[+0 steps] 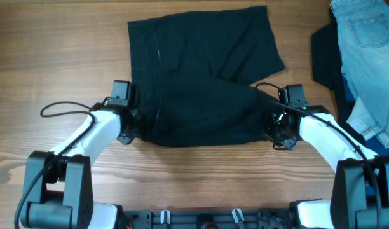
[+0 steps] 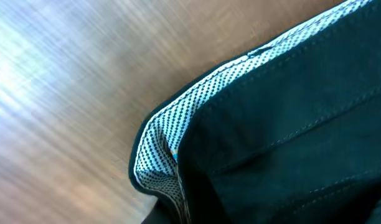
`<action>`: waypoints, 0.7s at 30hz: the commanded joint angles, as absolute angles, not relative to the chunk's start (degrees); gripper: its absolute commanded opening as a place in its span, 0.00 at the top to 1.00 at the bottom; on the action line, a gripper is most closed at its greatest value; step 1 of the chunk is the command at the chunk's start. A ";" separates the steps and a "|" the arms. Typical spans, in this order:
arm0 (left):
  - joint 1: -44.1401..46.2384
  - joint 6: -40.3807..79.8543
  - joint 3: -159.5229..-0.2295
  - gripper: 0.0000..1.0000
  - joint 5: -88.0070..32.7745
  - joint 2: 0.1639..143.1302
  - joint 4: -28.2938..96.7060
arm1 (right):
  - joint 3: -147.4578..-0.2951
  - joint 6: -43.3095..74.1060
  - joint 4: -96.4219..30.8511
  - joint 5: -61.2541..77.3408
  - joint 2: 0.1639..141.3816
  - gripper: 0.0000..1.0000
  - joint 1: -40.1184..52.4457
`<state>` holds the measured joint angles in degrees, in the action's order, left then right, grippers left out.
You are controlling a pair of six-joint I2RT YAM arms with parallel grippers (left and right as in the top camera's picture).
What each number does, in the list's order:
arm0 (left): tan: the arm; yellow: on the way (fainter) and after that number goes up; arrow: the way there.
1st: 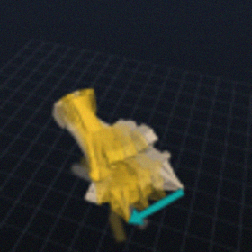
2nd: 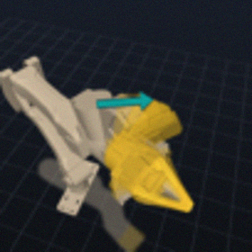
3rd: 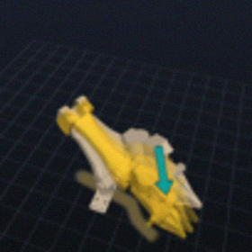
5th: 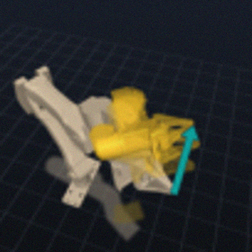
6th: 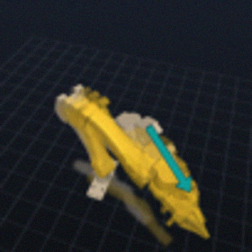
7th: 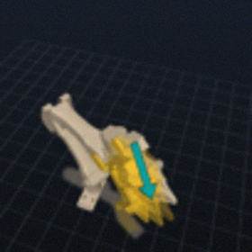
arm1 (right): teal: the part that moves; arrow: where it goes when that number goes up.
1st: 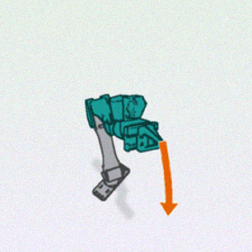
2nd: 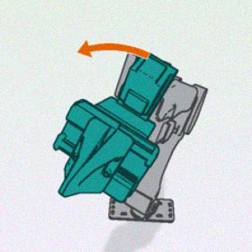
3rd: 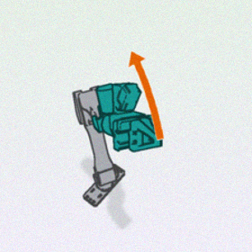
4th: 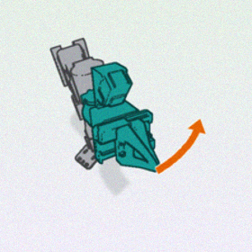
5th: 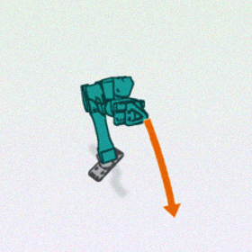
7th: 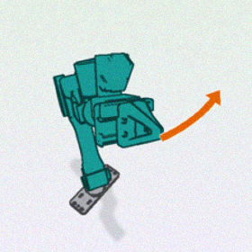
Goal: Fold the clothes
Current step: 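Fold the bottom edge up onto the top half with both grippers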
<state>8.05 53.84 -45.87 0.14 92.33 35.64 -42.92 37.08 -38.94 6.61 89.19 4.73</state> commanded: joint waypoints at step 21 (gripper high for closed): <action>3.84 42.30 -56.80 0.96 4.40 47.40 67.22 | -81.91 7.99 -76.66 9.98 68.58 0.96 -4.14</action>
